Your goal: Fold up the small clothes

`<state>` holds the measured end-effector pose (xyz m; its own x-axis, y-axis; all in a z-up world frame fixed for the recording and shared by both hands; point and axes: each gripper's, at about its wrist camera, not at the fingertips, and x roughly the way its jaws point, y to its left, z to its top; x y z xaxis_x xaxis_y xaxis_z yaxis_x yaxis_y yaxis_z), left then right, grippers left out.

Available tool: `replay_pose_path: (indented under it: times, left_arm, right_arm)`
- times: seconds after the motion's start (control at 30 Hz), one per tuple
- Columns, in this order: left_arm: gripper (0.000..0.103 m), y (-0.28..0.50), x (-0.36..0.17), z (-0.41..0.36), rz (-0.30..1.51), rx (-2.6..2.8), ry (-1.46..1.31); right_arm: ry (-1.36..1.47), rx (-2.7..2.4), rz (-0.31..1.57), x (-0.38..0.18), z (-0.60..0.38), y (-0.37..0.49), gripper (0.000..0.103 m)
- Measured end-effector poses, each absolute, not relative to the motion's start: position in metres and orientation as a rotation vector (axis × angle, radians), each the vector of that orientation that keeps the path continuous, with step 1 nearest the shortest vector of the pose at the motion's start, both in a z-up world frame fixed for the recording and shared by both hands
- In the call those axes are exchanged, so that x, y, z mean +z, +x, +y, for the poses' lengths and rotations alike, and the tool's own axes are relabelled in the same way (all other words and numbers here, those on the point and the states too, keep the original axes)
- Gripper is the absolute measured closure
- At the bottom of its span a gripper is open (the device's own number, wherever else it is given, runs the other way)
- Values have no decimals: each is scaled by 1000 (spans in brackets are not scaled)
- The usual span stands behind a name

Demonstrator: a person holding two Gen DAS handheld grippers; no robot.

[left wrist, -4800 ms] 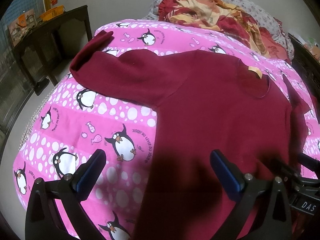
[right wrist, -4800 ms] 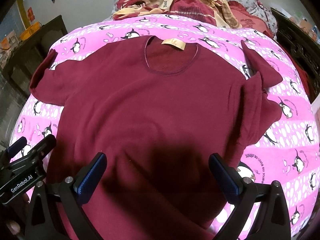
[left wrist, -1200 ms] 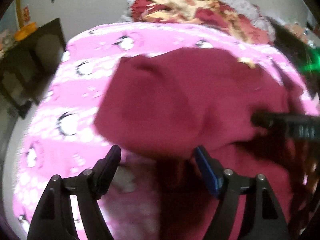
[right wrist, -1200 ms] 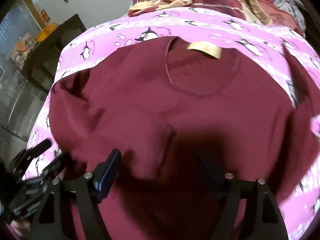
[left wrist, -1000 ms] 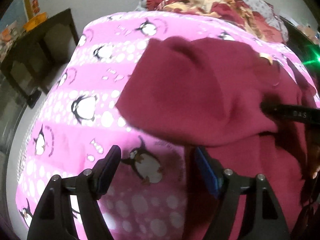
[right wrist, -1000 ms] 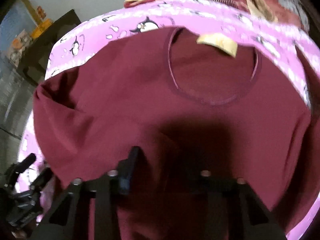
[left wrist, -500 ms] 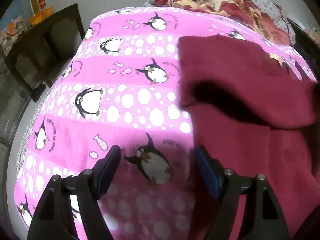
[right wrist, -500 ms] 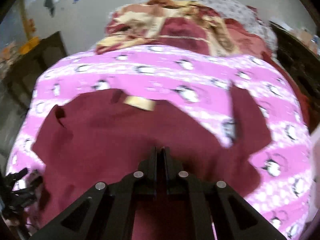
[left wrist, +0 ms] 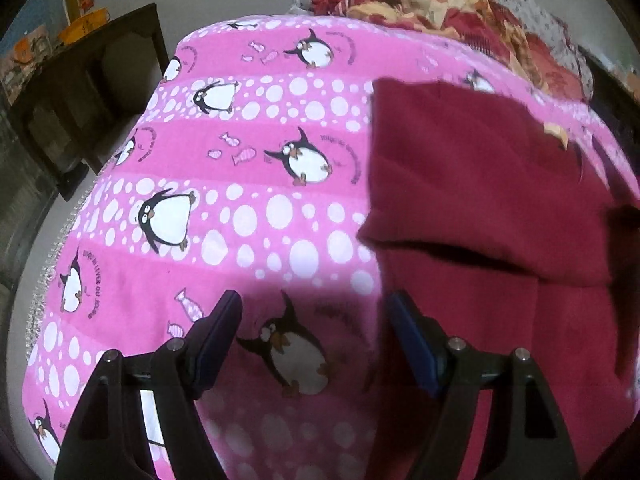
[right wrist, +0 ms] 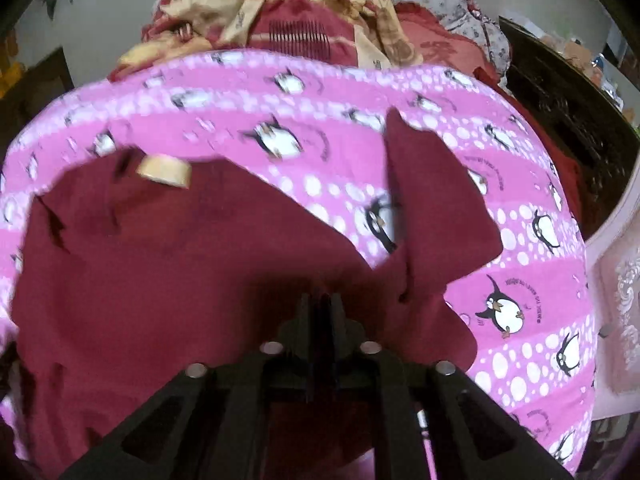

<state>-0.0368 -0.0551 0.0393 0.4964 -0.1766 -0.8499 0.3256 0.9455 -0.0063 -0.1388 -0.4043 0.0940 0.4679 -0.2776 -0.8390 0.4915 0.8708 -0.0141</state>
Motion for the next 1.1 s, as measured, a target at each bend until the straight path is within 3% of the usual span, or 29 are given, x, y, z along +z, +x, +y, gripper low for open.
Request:
replay_pose_path:
  times: [0.03, 0.07, 0.17, 0.43, 0.53, 0.6, 0.63, 0.67, 1.0, 1.1]
  left_arm:
    - [28, -36, 42, -54, 997, -313, 145]
    - [28, -35, 46, -52, 987, -319, 129]
    - [28, -29, 51, -54, 973, -331, 104]
    - [28, -3, 38, -73, 1014, -334, 114]
    - [21, 4, 28, -74, 1043, -327, 125]
    - [20, 6, 25, -71, 1045, -332, 113]
    - [19, 7, 25, -70, 1048, -338, 108]
    - [19, 7, 24, -69, 1051, -341, 106]
    - [19, 4, 41, -49, 1015, -292, 88]
    - [19, 0, 54, -47, 972, -286, 96]
  right_arm:
    - [275, -428, 925, 104, -398, -138, 58]
    - [296, -364, 891, 113, -390, -133, 52]
    - [313, -135, 894, 123, -353, -97, 52]
    - [155, 188, 974, 87, -242, 17, 52]
    - [54, 190, 1019, 63, -221, 52, 52]
    - [7, 158, 1081, 43, -218, 69, 68]
    - [30, 173, 1094, 39, -218, 73, 86]
    - [60, 193, 1092, 40, -218, 75, 93]
    - [54, 191, 1046, 36, -192, 82, 92]
    - [77, 216, 1039, 56, -202, 50, 73]
